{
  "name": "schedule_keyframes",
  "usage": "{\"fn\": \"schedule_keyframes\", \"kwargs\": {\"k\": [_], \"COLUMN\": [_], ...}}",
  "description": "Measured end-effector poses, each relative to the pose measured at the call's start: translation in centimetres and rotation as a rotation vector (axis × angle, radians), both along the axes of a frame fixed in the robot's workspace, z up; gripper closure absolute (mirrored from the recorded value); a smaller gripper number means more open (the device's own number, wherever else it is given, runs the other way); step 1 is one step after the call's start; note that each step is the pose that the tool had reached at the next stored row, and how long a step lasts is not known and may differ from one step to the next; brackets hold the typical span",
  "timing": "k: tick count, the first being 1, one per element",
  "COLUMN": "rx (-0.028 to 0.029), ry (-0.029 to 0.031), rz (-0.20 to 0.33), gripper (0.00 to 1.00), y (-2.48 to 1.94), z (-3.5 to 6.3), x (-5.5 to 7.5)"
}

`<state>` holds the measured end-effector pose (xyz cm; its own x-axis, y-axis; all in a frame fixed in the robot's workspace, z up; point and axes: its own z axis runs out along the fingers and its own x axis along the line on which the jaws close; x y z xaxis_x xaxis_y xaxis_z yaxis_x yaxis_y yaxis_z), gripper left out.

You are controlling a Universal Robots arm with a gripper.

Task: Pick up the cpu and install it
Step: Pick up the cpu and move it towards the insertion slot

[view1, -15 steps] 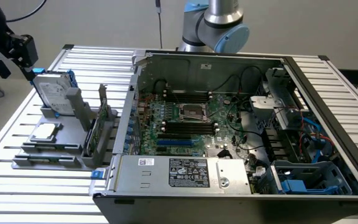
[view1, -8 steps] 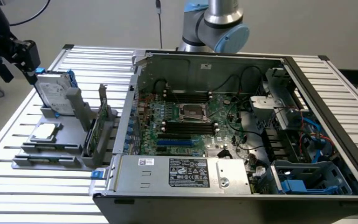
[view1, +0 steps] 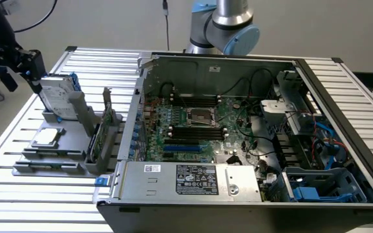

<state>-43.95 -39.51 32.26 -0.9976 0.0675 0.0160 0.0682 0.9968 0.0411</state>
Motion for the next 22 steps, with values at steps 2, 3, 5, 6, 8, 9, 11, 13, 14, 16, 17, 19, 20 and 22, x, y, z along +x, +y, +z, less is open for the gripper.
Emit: {"fn": "schedule_keyframes", "kwargs": {"k": [2,3,5,6,8,9,11,13,14,16,17,19,20,22], "rx": [-0.0001,0.0,0.0,0.0,0.0,0.0,0.0001,0.0,0.0,-0.0001,-0.0001,0.0,0.0,0.0], "ry": [0.0001,0.0,0.0,0.0,-0.0001,0.0,-0.0001,-0.0001,0.0001,0.0002,0.0001,0.0001,0.0,0.0001], "rz": [0.0,0.0,0.0,0.0,0.0,0.0,0.001,0.001,0.002,0.002,0.003,0.004,0.004,0.006], "gripper": [0.38,0.38,0.38,0.38,0.38,0.38,0.38,0.38,0.38,0.38,0.38,0.38,0.38,0.38], "y": [0.0,0.0,0.0,0.0,-0.01,-0.04,-0.15,-0.32,-0.41,-0.61,-0.71,-0.93,-1.05,-1.25], "z": [-0.35,-0.55,-0.91,-1.09,-1.45,-1.64,-2.0,-2.36,-2.54,-2.9,-3.08,-3.44,-3.64,-4.0], "x": [0.0,0.0,0.0,0.0,0.0,0.0,0.0,0.0,0.0,0.0,0.0,0.0,0.0,0.0]}}
